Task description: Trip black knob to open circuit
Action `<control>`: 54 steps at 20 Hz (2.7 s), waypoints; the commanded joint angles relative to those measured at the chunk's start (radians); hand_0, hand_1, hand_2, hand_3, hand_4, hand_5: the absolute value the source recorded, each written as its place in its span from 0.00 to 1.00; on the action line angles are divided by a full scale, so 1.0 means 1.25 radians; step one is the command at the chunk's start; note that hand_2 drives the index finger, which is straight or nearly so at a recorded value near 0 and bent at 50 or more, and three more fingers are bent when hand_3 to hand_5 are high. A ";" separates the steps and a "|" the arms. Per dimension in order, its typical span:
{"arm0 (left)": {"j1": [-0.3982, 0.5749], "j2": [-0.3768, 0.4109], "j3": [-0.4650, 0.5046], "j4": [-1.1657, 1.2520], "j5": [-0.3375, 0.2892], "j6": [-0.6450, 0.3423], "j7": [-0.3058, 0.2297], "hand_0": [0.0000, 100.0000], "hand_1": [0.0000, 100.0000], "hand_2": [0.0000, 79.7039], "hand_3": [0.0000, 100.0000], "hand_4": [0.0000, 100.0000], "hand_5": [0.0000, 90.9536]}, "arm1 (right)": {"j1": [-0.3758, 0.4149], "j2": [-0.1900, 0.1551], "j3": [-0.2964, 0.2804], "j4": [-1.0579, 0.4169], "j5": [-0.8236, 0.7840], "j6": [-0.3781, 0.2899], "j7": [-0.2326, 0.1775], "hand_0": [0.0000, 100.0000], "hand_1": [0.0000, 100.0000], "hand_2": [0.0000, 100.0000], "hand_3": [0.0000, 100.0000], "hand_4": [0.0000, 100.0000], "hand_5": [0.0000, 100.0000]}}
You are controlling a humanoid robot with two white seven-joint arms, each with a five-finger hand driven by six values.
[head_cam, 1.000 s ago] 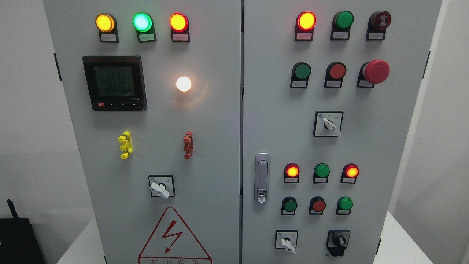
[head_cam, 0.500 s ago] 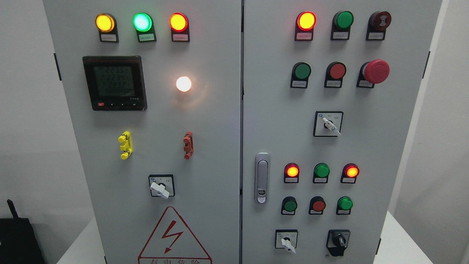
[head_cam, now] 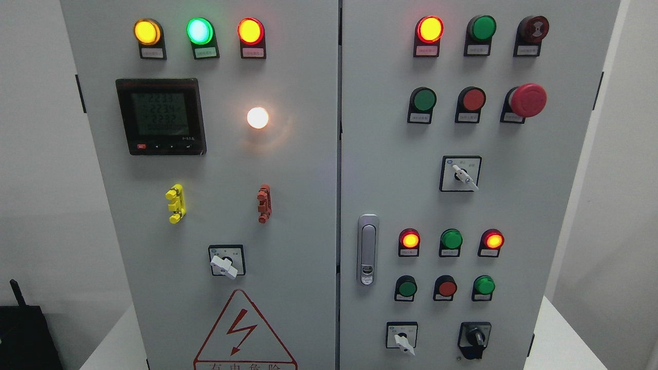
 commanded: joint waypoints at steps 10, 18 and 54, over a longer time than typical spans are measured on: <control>0.000 0.000 0.000 0.000 -0.018 0.001 0.000 0.12 0.39 0.00 0.00 0.00 0.00 | -0.007 0.005 -0.011 -0.103 0.000 -0.306 -0.033 0.00 0.12 0.00 0.00 0.00 0.00; 0.000 0.000 0.000 0.000 -0.018 0.001 0.000 0.12 0.39 0.00 0.00 0.00 0.00 | -0.002 0.005 -0.011 -0.237 -0.002 -0.389 -0.056 0.00 0.09 0.00 0.00 0.00 0.00; 0.000 0.000 0.000 0.000 -0.018 -0.001 0.000 0.12 0.39 0.00 0.00 0.00 0.00 | 0.123 -0.033 -0.068 -1.243 -0.093 -0.185 -0.058 0.00 0.05 0.00 0.22 0.10 0.00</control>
